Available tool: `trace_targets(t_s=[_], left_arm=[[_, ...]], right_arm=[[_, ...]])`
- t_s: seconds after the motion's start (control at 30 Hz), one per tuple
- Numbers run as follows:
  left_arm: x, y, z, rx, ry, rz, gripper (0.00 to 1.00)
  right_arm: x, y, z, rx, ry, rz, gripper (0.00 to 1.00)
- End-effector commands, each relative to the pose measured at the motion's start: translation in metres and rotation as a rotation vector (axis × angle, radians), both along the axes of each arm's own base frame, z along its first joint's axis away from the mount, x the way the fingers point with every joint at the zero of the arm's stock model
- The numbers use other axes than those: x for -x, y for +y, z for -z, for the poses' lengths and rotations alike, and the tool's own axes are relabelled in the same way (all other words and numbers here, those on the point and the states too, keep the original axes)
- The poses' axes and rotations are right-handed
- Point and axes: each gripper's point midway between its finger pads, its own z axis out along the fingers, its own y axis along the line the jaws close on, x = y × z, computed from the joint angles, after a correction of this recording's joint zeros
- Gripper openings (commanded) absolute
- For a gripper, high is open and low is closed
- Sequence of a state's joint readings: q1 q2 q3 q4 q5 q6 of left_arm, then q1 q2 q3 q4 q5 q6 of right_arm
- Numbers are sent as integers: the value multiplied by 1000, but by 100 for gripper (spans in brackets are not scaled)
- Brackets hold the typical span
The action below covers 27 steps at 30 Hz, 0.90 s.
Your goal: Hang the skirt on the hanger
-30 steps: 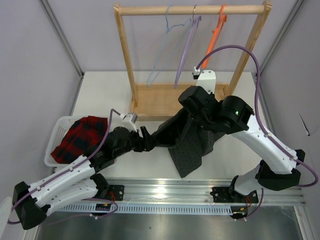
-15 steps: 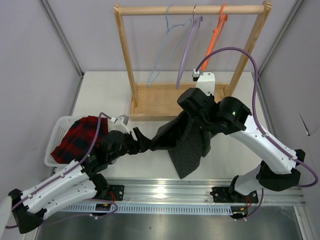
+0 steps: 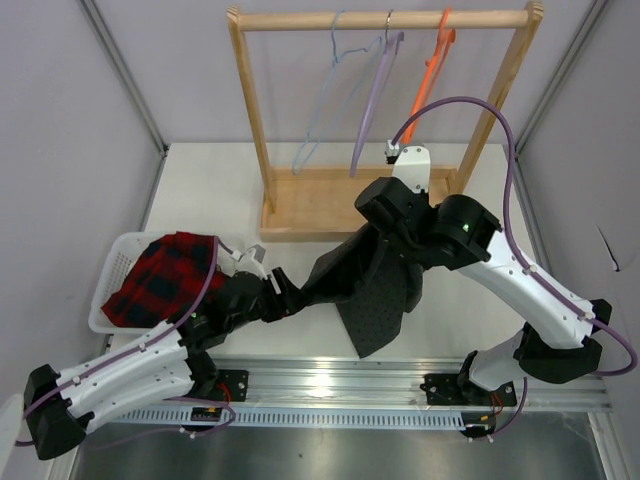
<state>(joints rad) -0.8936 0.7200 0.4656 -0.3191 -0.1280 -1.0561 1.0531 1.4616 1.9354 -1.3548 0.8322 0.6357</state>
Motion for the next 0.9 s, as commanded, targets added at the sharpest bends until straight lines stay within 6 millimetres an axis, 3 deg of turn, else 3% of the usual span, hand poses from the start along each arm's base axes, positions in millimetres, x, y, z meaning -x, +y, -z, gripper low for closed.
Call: trace_targets(t_s=[0.0,0.17,0.27,0.53,0.73,0.77,0.87], left_arm=[[-2,-11,-11,64,-13,-3,67],[-9,-11,-7,52,-22,-30,65],[-11,-14,-2,45,-8,-33,57],[-15,-19,13,35,20,-59,54],[-19,-28,8,50,10,-65,51],[-20,-29,6,50,7,-62,48],[-21,-33,-2,40,-3,-48,4]], right_arm=[[-3,-9,-17,-68,-59,38,0],[-2,-10,-16,-75,-56,36,0],[-3,-11,-17,-81,-58,35,0],[-3,-11,-17,-89,-57,26,0],[-3,-13,-13,-101,-53,20,0],[-3,-14,-12,-105,-52,20,0],[-3,-17,-10,-104,-51,23,0]])
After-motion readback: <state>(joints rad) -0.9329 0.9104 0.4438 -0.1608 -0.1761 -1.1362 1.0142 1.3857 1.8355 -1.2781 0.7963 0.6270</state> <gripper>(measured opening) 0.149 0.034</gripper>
